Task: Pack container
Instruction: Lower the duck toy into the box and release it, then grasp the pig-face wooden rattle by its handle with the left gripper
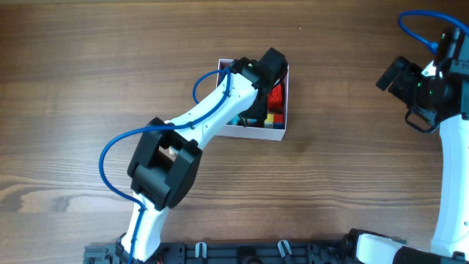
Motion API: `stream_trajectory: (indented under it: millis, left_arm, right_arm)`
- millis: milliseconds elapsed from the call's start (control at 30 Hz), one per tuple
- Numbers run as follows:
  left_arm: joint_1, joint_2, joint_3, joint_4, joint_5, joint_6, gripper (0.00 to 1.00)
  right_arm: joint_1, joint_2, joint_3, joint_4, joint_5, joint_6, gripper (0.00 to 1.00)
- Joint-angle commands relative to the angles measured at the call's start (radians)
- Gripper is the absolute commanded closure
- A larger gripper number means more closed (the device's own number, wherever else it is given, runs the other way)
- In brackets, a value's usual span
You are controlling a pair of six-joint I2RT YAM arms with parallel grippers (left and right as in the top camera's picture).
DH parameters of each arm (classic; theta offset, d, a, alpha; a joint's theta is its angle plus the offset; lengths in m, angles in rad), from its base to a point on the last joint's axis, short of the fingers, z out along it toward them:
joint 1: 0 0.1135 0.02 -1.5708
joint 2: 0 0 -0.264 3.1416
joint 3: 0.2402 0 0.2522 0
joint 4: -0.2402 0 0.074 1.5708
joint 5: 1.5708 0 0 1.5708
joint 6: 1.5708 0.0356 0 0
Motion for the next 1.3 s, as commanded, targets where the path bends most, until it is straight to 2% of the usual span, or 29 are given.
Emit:
stream_trajectory:
  millis: [0, 167, 233, 433, 500, 600, 733, 800, 900, 1067, 1267]
  left_arm:
    - [0.001, -0.142, 0.007, 0.000, -0.009, 0.003, 0.25]
    - [0.001, -0.277, 0.007, -0.008, -0.009, 0.005, 0.21]
    - [0.002, -0.323, 0.007, -0.029, -0.012, 0.043, 0.18]
    - [0.040, -0.389, 0.006, -0.231, -0.122, 0.063, 0.07]
    - [0.077, -0.383, -0.011, -0.308, -0.118, 0.063, 0.06]
    - [0.138, -0.383, -0.089, -0.330, -0.102, 0.062, 0.07]
    - [0.228, -0.383, -0.250, -0.223, 0.031, 0.063, 0.09]
    - [0.274, -0.383, -0.352, -0.137, 0.091, 0.047, 0.06]
    - [0.332, -0.383, -0.486, -0.026, 0.158, 0.039, 0.07]
    - [0.406, -0.383, -0.622, 0.074, 0.188, 0.027, 0.07]
    - [0.432, -0.383, -0.718, 0.206, 0.189, 0.095, 0.10]
  right_arm:
    - [-0.003, 0.007, -0.006, 0.003, 0.006, 0.001, 0.00]
    - [-0.003, 0.007, -0.006, 0.003, 0.006, 0.001, 0.00]
    - [-0.003, 0.007, -0.006, 0.003, 0.006, 0.001, 0.00]
    - [-0.003, 0.007, -0.006, 0.003, 0.006, 0.001, 0.00]
    - [-0.003, 0.007, -0.006, 0.003, 0.006, 0.001, 0.00]
    - [-0.003, 0.007, -0.006, 0.003, 0.006, 0.001, 0.00]
    - [-0.003, 0.007, -0.006, 0.003, 0.006, 0.001, 0.00]
    - [-0.003, 0.007, -0.006, 0.003, 0.006, 0.001, 0.00]
    - [-0.003, 0.007, -0.006, 0.003, 0.006, 0.002, 0.00]
    - [-0.003, 0.007, -0.006, 0.003, 0.006, 0.001, 0.00]
    - [-0.003, 0.007, -0.006, 0.003, 0.006, 0.001, 0.00]
